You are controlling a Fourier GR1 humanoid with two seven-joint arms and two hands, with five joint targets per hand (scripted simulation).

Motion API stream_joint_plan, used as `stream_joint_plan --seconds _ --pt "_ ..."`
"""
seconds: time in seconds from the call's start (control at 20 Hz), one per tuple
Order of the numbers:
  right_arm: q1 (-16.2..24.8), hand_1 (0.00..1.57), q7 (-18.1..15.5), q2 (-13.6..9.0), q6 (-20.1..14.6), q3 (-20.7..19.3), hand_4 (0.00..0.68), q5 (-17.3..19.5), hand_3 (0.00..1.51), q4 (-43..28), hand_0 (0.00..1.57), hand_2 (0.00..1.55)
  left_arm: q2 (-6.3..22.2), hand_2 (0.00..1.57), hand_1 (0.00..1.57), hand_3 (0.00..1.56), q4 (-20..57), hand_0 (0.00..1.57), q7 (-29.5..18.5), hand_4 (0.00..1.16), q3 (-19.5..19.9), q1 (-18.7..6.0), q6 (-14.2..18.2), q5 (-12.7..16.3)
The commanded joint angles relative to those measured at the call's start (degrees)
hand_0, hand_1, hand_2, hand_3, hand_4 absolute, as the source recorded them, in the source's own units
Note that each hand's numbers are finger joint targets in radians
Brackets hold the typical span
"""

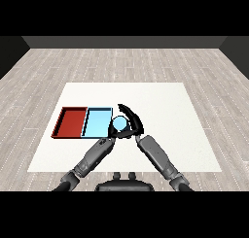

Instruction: Pick the blue can and put it in the blue box

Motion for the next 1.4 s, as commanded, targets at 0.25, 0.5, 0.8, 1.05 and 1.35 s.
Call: stream_joint_plan --seconds 0.25,0.5,0.8,1.05,1.35 --pt "5.32 0.00 2.35 -1.58 2.83 -6.04 0.000 -0.96 0.00 -11.06 0.00 0.00 -0.35 1.57 1.57 1.48 1.75 1.57 -1.73 1.14 3.36 -0.27 0.49 -4.61" --pt "8.97 0.00 -1.36 -2.87 10.06 -8.00 0.000 -3.38 0.00 -11.04 0.00 0.00 2.37 1.57 1.57 1.47 1.32 1.57 0.41 1.14 5.90 -0.94 0.85 -6.49" --pt "17.37 0.00 -0.41 -10.44 12.60 -14.34 0.000 -7.22 0.00 -24.92 0.00 0.00 9.60 1.56 1.57 1.47 2.16 1.57 1.55 1.15 10.72 -0.18 0.05 -6.47" --pt "17.81 0.00 -0.95 -9.86 11.35 -17.80 0.000 -7.37 0.00 -24.06 0.00 0.00 14.65 1.55 1.53 1.48 6.77 1.53 8.11 1.13 15.50 -4.56 -0.56 -6.57" --pt "20.23 0.00 -5.99 -7.86 13.20 -18.19 0.000 -7.16 0.00 -19.89 0.00 0.00 15.16 1.55 1.57 1.47 26.00 1.57 7.44 1.07 18.34 -10.25 -3.32 -9.20"
